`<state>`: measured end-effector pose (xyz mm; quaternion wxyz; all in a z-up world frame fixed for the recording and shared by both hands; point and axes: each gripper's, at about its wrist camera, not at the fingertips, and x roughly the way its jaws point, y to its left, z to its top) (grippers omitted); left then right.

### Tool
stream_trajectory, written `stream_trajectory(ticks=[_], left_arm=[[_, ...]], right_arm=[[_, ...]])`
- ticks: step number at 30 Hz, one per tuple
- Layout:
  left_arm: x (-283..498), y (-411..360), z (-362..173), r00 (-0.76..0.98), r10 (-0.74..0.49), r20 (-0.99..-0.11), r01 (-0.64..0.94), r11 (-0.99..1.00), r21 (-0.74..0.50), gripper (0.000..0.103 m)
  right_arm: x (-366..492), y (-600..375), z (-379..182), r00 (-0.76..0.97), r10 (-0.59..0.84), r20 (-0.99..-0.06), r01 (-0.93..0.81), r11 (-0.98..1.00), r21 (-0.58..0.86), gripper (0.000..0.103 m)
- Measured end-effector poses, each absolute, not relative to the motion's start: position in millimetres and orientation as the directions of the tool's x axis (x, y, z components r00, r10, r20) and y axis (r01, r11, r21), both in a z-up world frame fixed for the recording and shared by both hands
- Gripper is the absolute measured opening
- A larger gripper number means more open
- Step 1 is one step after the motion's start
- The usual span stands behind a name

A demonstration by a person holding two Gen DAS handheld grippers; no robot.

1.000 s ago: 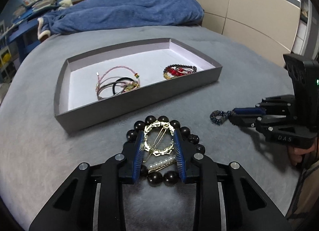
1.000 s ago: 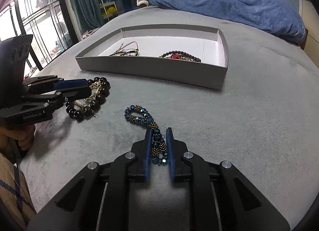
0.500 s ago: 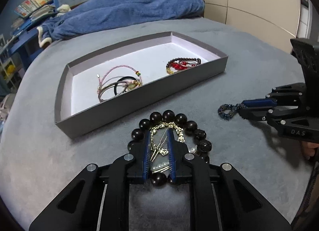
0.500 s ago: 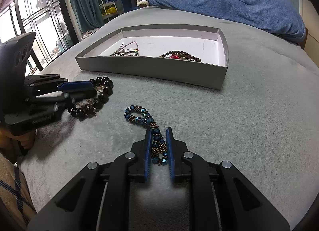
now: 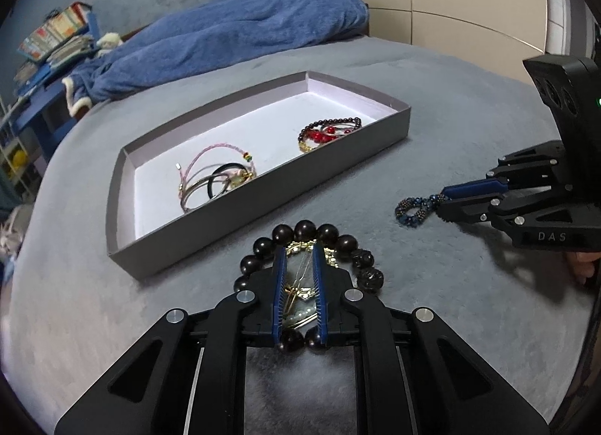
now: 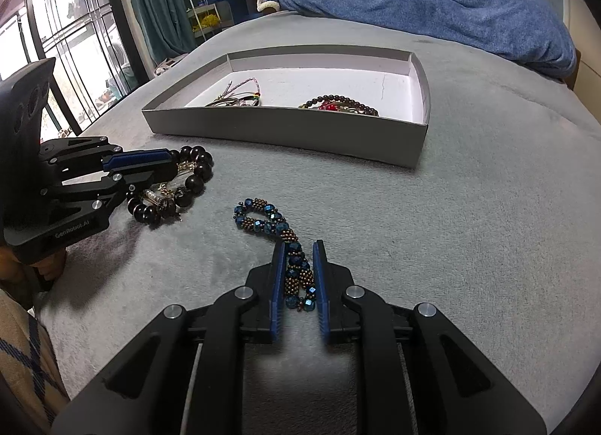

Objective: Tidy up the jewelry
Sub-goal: 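Carry the blue bracelet and gold clip into the box and open both tools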

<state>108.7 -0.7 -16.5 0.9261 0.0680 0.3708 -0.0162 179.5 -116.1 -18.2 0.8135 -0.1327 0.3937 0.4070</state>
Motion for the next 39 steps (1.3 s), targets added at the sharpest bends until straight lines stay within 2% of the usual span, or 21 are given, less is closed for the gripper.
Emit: stream_trajectory(ticks=[5,10,14,24,39], left_arm=[[115.3,-2.5,-23.8,0.693,0.021,-0.721,0.101,0.987,0.126,0.015],[116.8,0.9,-25.3,0.677,0.008,-0.736,0.107,0.988,0.109,0.006],[109.6,4.3,-18.6,0.693,-0.008,-0.720,0.102,0.991,0.087,0.005],[94.2,26.3,21.0,0.760,-0.052,-0.648,0.058,0.998,-0.012,0.005],[110.6,48.3,41.1,0.793,-0.011,-0.609,-0.006,1.000,-0.026,0.005]], right_arm=[[179.8,-116.2,-18.2,0.359,0.557,-0.749,-0.766,0.634,0.104,0.014],[179.5,-116.1,-18.0,0.357,0.560,-0.748,-0.767,0.632,0.107,0.014],[176.6,-118.6,-14.0,0.360,0.582,-0.729,-0.774,0.623,0.115,0.008],[172.0,-122.2,18.7,0.361,0.665,-0.654,-0.784,0.596,0.174,0.007],[195.8,-100.9,75.0,0.388,0.720,-0.575,-0.806,0.568,0.168,0.007]])
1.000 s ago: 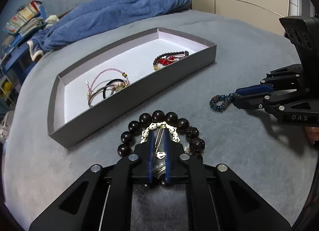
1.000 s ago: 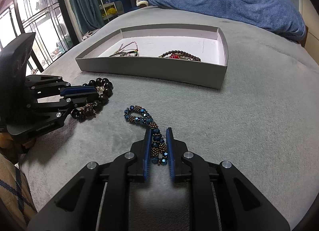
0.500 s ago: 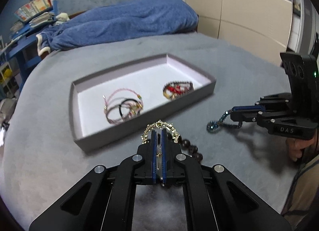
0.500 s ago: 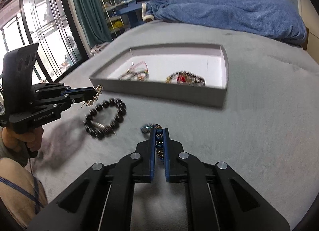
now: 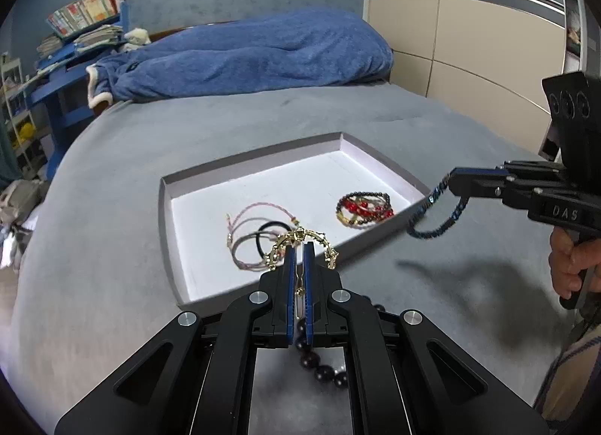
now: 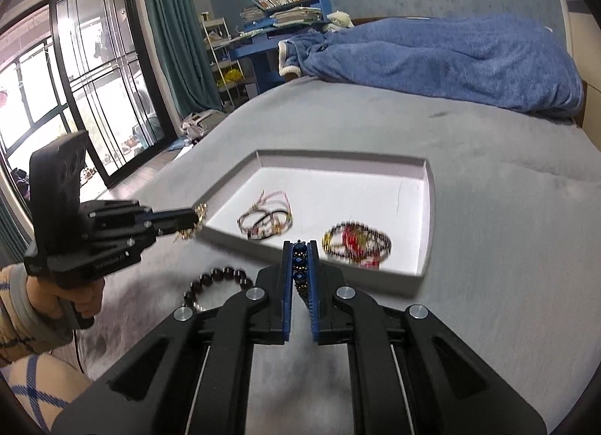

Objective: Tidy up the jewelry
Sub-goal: 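Carry the blue bracelet and gold clip into the box and open both tools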

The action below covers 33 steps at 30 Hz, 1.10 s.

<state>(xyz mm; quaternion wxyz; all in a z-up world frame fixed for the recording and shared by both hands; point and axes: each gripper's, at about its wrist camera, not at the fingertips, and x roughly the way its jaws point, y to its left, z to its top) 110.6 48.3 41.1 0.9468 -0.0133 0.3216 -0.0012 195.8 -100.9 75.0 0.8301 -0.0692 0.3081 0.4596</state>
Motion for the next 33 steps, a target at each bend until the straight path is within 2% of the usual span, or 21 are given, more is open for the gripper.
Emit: stream_trajectory(ticks=[12,18,33], left_arm=[[143.6,70.6,42.4,0.788,0.024,-0.616,-0.047,0.999,-0.022,0.005],[161.1,82.1,34.6,0.782,0.042,-0.622,-0.078,0.997,-0.031,0.005],[185.8,89.6,-7.5,0.705,0.074,-0.705,-0.094,0.995,0.011,0.005]], right_arm=[[237.7,-90.5,84.1,0.396,0.728,-0.560,-0.771,0.595,0.228,0.007],[260.9,-78.1,65.3,0.383,0.702,-0.601,-0.745,0.619,0.248,0.007],[287.2,-76.0,13.5,0.389,0.604,-0.696,-0.672,0.703,0.235,0.007]])
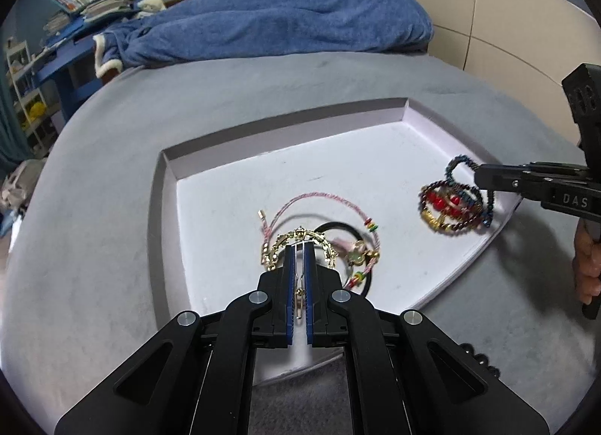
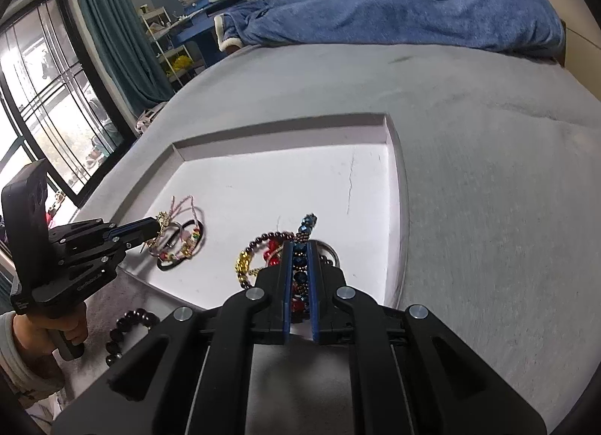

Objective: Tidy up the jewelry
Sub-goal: 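Carry the blue bracelet and gold clip into the box and open both tools, then withdraw both tools toward the black bead bracelet and pearl hairpin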

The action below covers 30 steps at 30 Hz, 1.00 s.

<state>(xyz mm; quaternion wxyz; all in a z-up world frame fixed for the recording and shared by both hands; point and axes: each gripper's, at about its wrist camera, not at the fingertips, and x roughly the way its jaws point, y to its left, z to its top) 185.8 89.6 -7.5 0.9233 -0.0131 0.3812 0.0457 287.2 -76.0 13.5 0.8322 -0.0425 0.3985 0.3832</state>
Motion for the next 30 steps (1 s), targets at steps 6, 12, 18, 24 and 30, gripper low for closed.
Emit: stream_trajectory(ticks=[6,12,18,24,30], left_arm=[[181.0,92.4,-5.0,0.711,0.091,-0.698,-0.117,0.993,0.010,0.025],[166.1,98.2,1.3,0.732,0.081,-0.677,-0.131,0.991,-0.023,0.049],[138.4,103.7,7.6,0.757,0.068,-0.650,-0.159,0.984,-0.082,0.057],[113.4,82.1,10.4,0.773,0.049,-0.632,-0.113,0.992,-0.061,0.058],[106.4,67.1,3.7,0.757,0.017,-0.653,-0.074,0.995,-0.060,0.058]], right_arm=[[284.2,-82.1,13.8,0.396,0.603,-0.693,-0.672,0.704,0.229,0.025],[276.6,-94.0,21.8,0.416,0.617,-0.669,-0.677,0.701,0.225,0.032],[261.4,-110.1,28.4,0.440,0.629,-0.641,-0.675,0.702,0.227,0.035],[237.2,-125.7,25.8,0.441,0.643,-0.626,-0.680,0.695,0.234,0.042],[215.2,-134.3,12.8,0.403,0.654,-0.640,-0.679,0.683,0.270,0.045]])
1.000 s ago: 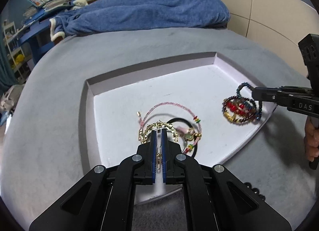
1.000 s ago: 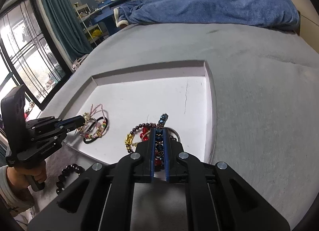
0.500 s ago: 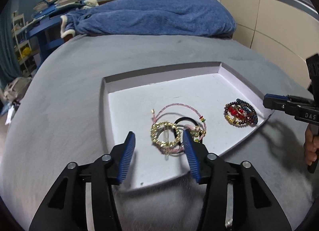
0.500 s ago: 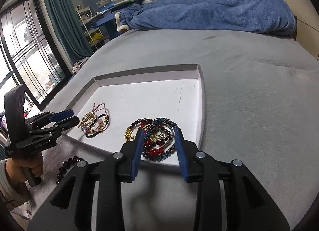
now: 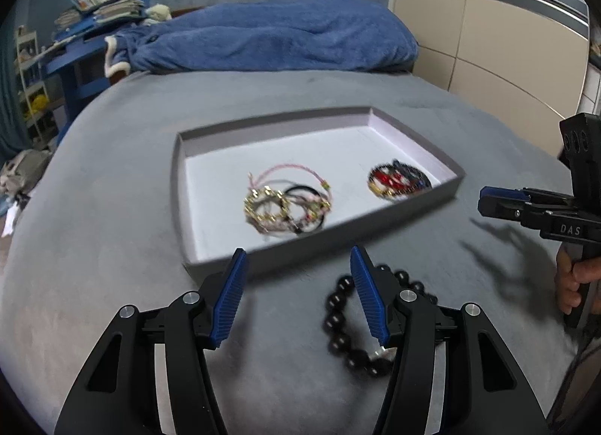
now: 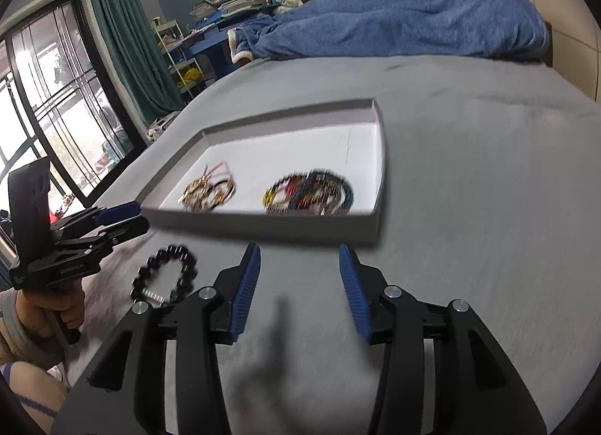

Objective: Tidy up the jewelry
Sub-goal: 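Withdraw both tools toward the black bead bracelet and pearl hairpin, then grasp the pearl bar hairpin with the right tool while the left tool grasps the black bead bracelet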

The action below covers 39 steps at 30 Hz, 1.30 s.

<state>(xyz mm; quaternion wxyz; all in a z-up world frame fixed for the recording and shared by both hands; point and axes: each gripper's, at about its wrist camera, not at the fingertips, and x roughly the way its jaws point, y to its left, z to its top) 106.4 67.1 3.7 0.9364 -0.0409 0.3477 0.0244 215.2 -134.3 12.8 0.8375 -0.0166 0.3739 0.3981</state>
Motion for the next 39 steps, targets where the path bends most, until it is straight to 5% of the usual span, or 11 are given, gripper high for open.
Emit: stream_trajectory(ticks=[8,10,12,23,39], left_arm=[[109.0,54.1,-22.1,0.680,-0.048,-0.732,-0.014,0.997,-0.079,0.049],[111.0,52.2,-27.8,0.661,-0.060,-0.748,-0.005,0.997,-0.083,0.040],[111.0,53.1,-28.9,0.655,-0.064,-0.753,-0.003,0.996,-0.088,0.017],[62.1,93.6,-14.2,0.727,0.021,-0.687,-0.150,0.980,-0.129,0.015],[40.0,121.9,-31.0,0.678,0.026,-0.735,-0.239,0.953,-0.186,0.018]], right_arm=[[205.1,-128.6,0.2,0.364,0.650,-0.667,-0.691,0.669,0.275,0.046],[201.0,-125.5,-2.1,0.352,0.648,-0.675,-0.704,0.659,0.265,0.047],[197.2,-120.6,-2.9,0.339,0.647,-0.683,-0.721,0.645,0.253,0.048],[172.8,-86.4,-3.1,0.239,0.655,-0.717,-0.840,0.510,0.187,0.052],[141.5,-6.2,-12.1,0.118,0.594,-0.795,-0.969,0.244,0.038,0.053]])
